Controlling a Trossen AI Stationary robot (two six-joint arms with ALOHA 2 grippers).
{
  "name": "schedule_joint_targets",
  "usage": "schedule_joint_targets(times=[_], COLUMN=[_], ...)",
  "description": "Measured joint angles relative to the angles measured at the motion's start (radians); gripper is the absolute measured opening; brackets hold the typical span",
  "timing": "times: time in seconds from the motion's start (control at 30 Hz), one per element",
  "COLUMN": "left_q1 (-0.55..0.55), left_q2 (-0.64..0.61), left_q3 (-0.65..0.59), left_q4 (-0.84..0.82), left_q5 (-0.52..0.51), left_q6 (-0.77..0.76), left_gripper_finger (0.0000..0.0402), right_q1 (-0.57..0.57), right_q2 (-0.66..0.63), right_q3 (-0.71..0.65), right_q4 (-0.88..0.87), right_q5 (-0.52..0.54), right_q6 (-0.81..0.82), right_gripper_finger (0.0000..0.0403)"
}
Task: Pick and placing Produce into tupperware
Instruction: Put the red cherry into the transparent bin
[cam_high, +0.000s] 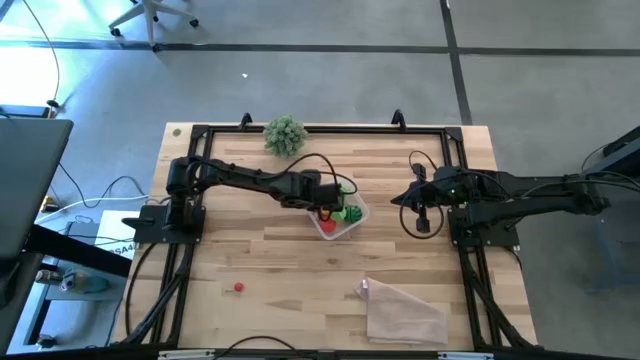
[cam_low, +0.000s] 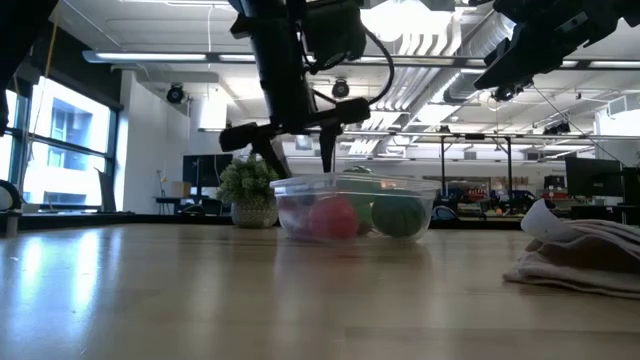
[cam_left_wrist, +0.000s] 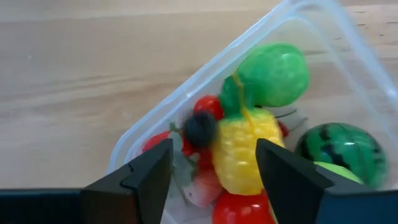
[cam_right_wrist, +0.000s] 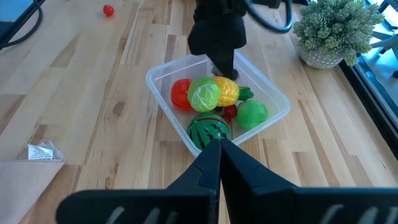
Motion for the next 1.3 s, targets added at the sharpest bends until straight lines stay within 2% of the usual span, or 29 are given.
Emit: schedule_joint_targets(times=[0.23, 0.33, 0.43, 0.6, 0.67, 0.8, 1.07, 1.3], left_q1=[0.000, -0.006, -0.014, -0.040, -0.067, -0.160, -0.412, -0.605], left_q2=[-0.001, -0.001, -0.001, -0.002, -0.002, -0.002, -0.087, -0.162], left_q3=[0.148, 0.226, 0.292, 0.349, 0.350, 0.350, 0.294, 0.147], left_q4=[-0.162, -0.277, -0.399, -0.591, -0.681, -0.809, -0.803, -0.802], left_q5=[-0.005, 0.039, 0.149, 0.430, 0.477, 0.424, 0.199, 0.171], left_q6=[0.040, 0.035, 0.010, -0.146, -0.209, -0.310, -0.580, -0.966], left_gripper_finger=[0.0223, 0.0223, 0.0223, 0.0223, 0.0223, 0.0223, 0.0223, 0.0223], right_q1=[0.000, 0.000, 0.000, 0.000, 0.000, 0.000, 0.000, 0.000], right_q2=[0.000, 0.000, 0.000, 0.000, 0.000, 0.000, 0.000, 0.000], right_q3=[0.000, 0.000, 0.000, 0.000, 0.000, 0.000, 0.000, 0.000], right_q4=[0.000, 0.000, 0.000, 0.000, 0.000, 0.000, 0.003, 0.001], right_q5=[0.000, 0.000, 0.000, 0.000, 0.000, 0.000, 0.000, 0.000], right_q6=[0.000, 0.000, 0.000, 0.000, 0.000, 0.000, 0.000, 0.000], right_gripper_finger=[0.0000, 0.0000, 0.0000, 0.0000, 0.0000, 0.0000, 0.0000, 0.0000])
